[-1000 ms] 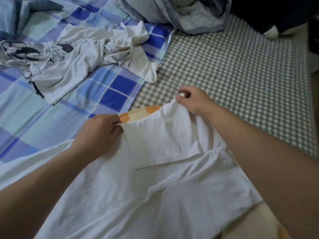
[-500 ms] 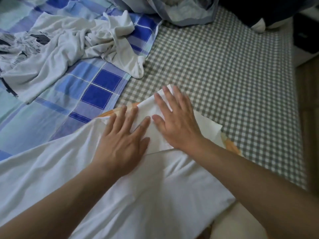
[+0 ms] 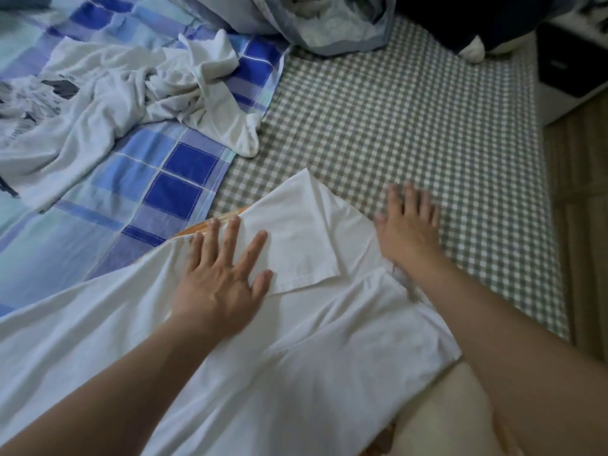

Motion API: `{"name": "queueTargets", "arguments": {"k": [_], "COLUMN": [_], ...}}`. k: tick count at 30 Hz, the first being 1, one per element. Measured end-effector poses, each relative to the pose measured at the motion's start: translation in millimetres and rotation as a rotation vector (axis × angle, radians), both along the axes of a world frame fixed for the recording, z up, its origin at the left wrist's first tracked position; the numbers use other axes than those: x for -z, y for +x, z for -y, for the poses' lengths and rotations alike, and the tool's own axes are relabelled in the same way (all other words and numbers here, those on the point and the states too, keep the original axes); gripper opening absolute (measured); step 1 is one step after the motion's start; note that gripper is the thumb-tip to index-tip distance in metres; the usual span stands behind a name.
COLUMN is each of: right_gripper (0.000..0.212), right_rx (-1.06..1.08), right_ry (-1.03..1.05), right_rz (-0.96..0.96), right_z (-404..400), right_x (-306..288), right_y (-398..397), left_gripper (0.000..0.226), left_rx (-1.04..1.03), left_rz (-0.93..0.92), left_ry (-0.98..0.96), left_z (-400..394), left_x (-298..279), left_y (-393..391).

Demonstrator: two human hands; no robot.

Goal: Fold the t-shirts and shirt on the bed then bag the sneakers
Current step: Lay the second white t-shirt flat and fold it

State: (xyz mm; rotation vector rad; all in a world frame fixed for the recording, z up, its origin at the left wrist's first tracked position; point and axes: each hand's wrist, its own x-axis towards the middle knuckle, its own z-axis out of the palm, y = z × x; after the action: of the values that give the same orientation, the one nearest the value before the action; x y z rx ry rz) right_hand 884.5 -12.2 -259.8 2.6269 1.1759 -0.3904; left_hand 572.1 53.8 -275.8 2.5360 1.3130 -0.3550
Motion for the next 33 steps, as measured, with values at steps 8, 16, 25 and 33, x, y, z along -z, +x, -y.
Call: {"name": "queueTargets", "arguments": {"k": [8, 16, 25, 33], "right_gripper": [0.052, 0.057, 0.056, 0.023], "right_rx": [-0.823, -0.802, -1.082, -1.034], "right_ry": [0.229, 0.104, 0.005, -0.086], "right_rz": [-0.276, -0.157, 0.069, 0.143], "right_z": [-89, -93, -103, -77], "right_x": [-9, 14, -31, -95], "right_y": [-137, -131, -136, -140], "left_gripper": [0.063, 0.064, 0.039, 0.034], "left_rx": [-0.328, -0.563, -0.384, -0.116], "left_rz": [0.149, -0.066, -0.006, 0.189], "left_ry": [0.123, 0.100, 0.289, 0.291], "left_z": [-4, -9, -11, 52], "left_x": [-24, -30, -60, -118], "left_y": [-132, -309, -351, -361]}}
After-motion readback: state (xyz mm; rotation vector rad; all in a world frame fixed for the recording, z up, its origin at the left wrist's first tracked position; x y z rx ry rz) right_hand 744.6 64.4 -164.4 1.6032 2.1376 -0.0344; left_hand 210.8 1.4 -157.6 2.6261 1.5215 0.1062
